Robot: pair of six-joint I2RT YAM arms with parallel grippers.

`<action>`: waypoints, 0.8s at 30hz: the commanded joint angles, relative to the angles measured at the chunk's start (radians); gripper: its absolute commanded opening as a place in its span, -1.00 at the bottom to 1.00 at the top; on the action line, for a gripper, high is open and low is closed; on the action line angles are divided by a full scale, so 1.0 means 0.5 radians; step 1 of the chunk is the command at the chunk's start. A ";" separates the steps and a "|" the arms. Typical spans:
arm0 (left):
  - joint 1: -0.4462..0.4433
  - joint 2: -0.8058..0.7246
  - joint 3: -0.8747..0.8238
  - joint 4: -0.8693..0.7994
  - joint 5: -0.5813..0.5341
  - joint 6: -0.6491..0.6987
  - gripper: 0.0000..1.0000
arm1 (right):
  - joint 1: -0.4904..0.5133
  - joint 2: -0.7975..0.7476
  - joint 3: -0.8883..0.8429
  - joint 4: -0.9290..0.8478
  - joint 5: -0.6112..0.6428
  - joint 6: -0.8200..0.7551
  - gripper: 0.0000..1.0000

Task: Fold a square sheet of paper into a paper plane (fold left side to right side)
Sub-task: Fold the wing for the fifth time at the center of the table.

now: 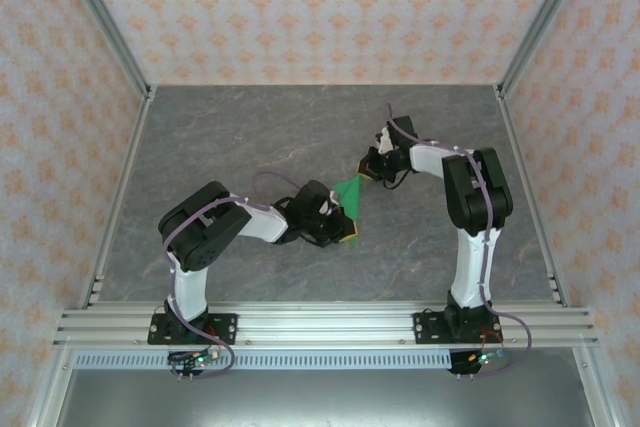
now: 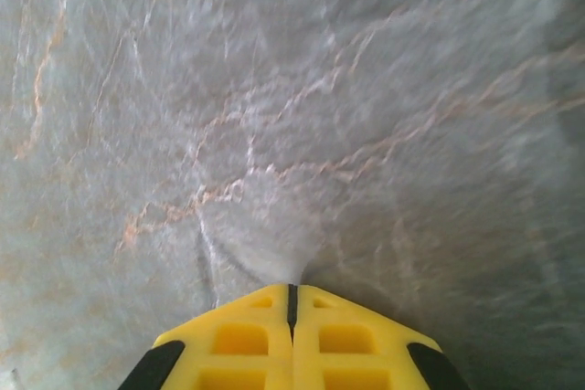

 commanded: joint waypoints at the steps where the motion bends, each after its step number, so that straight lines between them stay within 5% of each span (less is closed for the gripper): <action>1: -0.029 0.111 -0.084 -0.323 -0.150 -0.015 -1.00 | -0.062 -0.124 0.017 0.008 0.237 -0.081 -0.90; 10: -0.030 0.103 -0.064 -0.326 -0.159 -0.007 -1.00 | 0.119 -0.702 -0.610 0.266 -0.012 0.146 -0.90; 14: -0.032 0.104 -0.053 -0.334 -0.157 0.000 -1.00 | 0.245 -0.679 -0.756 0.486 -0.137 0.318 -0.90; 24: -0.032 0.021 -0.058 -0.422 -0.126 0.072 -1.00 | 0.283 -0.376 -0.726 0.409 0.037 0.352 -0.90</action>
